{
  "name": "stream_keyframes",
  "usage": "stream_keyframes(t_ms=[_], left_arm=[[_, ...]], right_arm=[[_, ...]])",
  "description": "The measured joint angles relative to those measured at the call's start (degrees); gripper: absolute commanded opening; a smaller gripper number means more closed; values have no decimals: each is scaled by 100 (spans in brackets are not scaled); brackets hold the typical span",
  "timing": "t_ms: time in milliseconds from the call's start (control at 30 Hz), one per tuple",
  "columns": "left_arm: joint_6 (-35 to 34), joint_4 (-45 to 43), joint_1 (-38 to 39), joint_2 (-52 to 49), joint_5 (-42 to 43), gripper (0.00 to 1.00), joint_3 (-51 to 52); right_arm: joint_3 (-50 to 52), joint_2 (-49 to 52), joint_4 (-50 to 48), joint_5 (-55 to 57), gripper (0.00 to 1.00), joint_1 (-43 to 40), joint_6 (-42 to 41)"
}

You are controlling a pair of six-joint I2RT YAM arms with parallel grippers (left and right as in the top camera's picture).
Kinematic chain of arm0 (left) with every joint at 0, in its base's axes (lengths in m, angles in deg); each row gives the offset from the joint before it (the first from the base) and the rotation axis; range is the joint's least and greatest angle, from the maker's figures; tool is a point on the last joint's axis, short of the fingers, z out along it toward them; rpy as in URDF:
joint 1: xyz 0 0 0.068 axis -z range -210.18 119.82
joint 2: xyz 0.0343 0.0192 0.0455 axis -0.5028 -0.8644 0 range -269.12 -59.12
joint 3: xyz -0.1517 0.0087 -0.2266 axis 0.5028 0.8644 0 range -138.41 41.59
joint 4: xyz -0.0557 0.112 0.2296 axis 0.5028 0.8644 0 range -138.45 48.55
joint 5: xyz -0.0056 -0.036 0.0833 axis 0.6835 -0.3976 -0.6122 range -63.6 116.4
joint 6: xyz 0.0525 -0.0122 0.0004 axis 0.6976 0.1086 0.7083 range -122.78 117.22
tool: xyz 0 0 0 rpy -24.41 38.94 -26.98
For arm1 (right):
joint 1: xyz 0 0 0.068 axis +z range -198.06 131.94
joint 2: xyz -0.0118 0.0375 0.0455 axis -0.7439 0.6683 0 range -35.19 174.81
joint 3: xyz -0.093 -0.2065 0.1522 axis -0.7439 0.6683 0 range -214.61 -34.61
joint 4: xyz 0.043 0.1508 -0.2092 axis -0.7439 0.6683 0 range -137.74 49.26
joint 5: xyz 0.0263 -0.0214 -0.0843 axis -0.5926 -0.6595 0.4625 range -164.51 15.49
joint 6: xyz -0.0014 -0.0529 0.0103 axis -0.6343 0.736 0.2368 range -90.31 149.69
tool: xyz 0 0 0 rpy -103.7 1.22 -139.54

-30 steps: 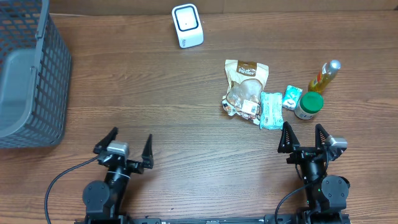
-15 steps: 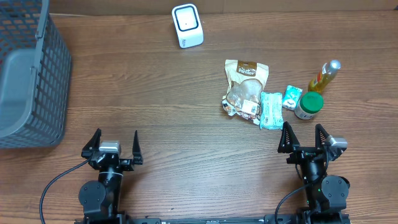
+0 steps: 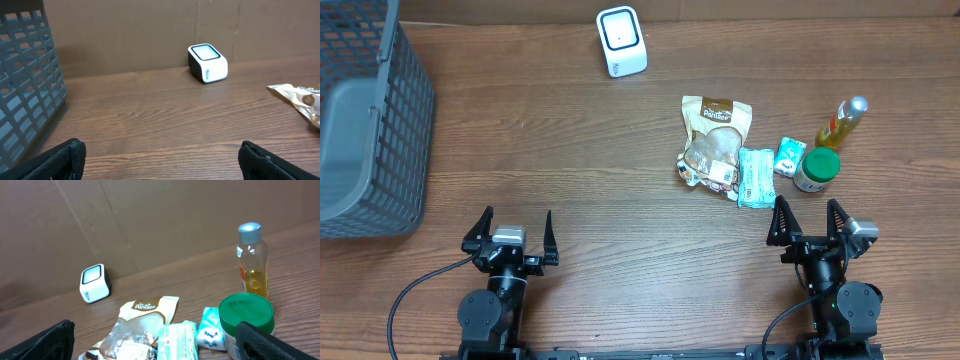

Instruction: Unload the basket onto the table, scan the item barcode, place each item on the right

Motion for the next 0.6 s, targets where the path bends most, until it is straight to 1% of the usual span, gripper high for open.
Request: stream_keyframes(t_ms=[400, 600], left_arm=[[103, -2, 39, 0, -203, 100, 4], [-46, -28, 39, 0, -483, 100, 4]], right_arm=[[0, 0, 0, 2, 100, 0, 0], [0, 0, 0, 2, 100, 0, 0]])
